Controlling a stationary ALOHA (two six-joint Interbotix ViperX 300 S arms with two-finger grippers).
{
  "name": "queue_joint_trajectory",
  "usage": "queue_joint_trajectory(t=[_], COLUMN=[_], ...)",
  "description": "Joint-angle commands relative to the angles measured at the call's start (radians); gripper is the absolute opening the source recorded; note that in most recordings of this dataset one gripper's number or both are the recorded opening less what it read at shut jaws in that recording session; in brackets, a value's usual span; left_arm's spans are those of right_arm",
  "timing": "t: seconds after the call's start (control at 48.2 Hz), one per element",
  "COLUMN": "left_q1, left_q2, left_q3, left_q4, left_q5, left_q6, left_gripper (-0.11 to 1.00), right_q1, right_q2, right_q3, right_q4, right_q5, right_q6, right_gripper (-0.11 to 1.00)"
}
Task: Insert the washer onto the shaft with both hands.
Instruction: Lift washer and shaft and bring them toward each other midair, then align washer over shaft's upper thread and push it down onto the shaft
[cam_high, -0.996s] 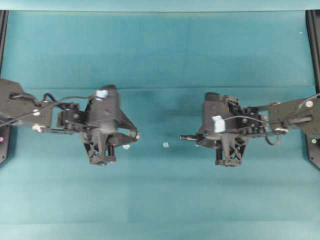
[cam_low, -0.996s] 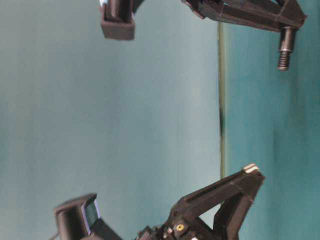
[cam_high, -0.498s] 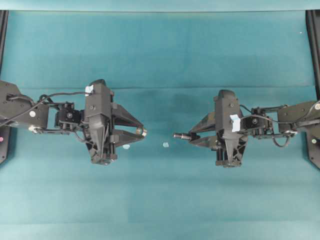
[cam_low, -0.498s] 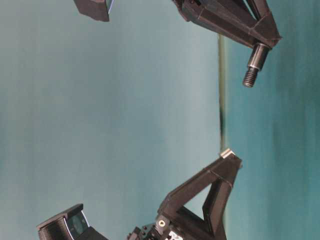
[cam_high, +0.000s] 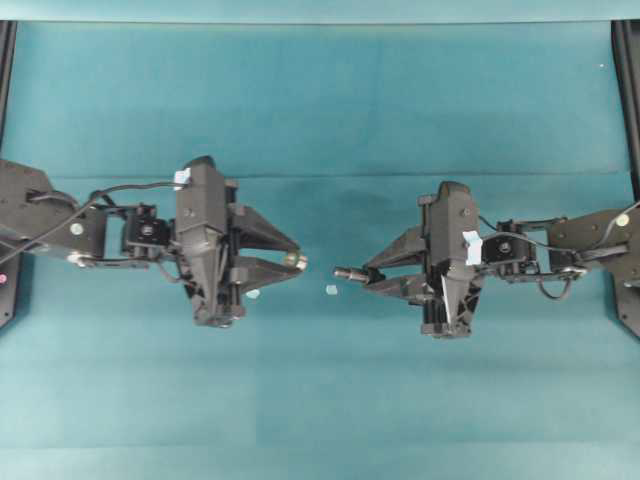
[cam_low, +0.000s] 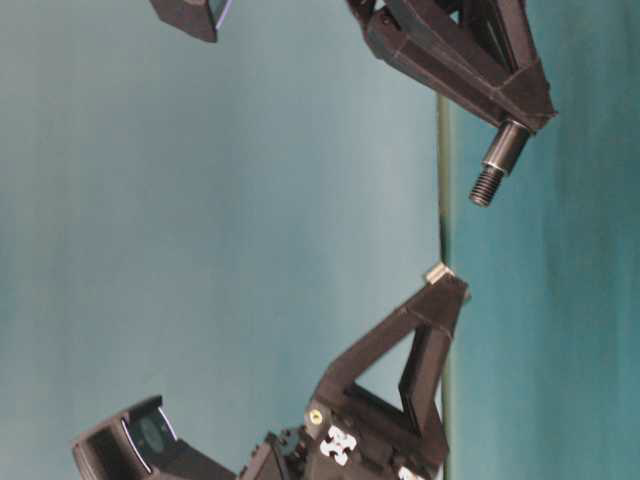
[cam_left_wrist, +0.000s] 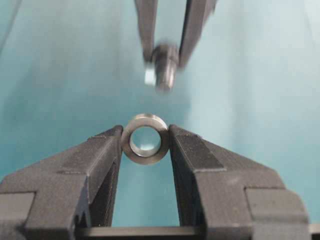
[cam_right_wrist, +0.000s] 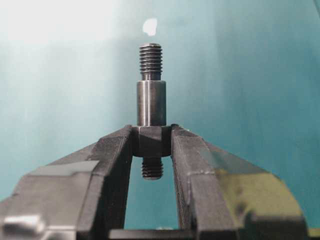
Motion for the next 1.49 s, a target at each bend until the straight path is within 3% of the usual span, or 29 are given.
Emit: queue_joint_trajectory(t=[0.0, 1.473], left_q1=[0.002, -0.026], left_q2=[0.002, 0.058], left_q3=[-0.031, -0.081], left_q4=[0.002, 0.003], left_q5=[-0.023, -0.037], left_q6=[-0.002, -0.018], left_gripper=[0.36, 0.36], right_q1=[0.003, -0.005], right_q2=[0.003, 0.008], right_q3=[-0.006, -0.012], right_q4=[0.003, 0.006], right_q5=[-0.032, -0.121], right_q6=[0.014, 0.018], right_gripper=[0.00, 0.00])
